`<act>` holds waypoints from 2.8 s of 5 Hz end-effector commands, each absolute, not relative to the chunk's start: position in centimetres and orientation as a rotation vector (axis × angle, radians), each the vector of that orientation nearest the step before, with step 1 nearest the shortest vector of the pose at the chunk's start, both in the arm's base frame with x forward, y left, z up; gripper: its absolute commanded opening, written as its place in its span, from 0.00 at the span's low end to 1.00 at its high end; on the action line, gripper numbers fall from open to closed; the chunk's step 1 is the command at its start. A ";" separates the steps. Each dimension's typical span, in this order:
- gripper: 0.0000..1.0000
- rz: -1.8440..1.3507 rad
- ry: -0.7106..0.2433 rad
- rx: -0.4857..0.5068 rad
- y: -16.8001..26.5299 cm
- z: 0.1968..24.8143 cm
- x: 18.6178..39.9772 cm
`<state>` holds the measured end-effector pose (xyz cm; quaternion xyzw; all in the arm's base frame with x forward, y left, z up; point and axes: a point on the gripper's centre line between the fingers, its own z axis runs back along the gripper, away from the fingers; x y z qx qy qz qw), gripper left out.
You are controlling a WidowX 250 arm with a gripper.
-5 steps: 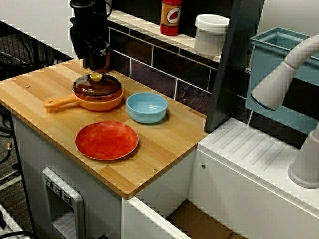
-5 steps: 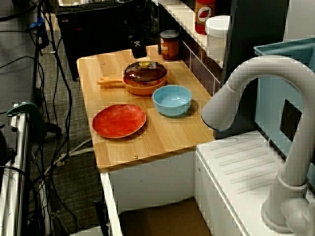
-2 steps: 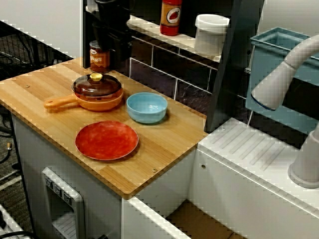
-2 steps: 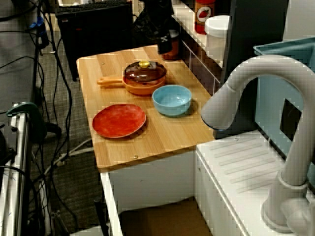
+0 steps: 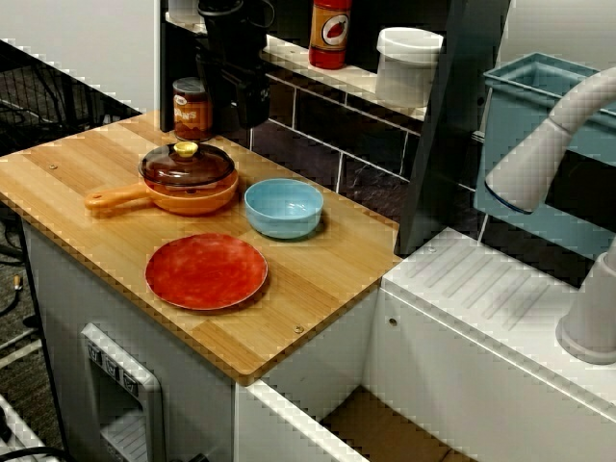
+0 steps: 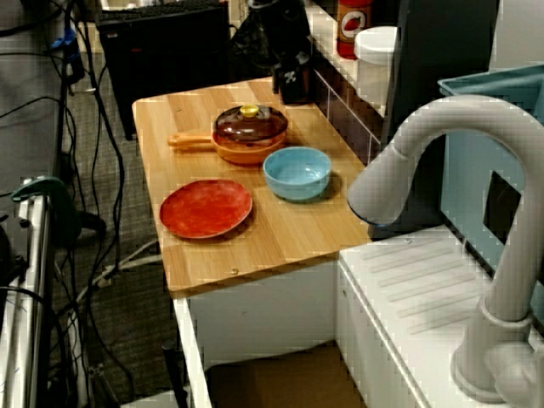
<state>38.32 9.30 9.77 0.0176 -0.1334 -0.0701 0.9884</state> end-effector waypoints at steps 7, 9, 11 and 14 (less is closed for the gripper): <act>1.00 -0.199 -0.254 -0.001 5.7 7.3 37.5; 1.00 -0.199 -0.253 0.008 4.8 6.1 37.6; 1.00 -0.180 -0.242 0.005 4.9 5.1 38.0; 0.00 -0.174 -0.224 0.011 5.3 4.3 38.3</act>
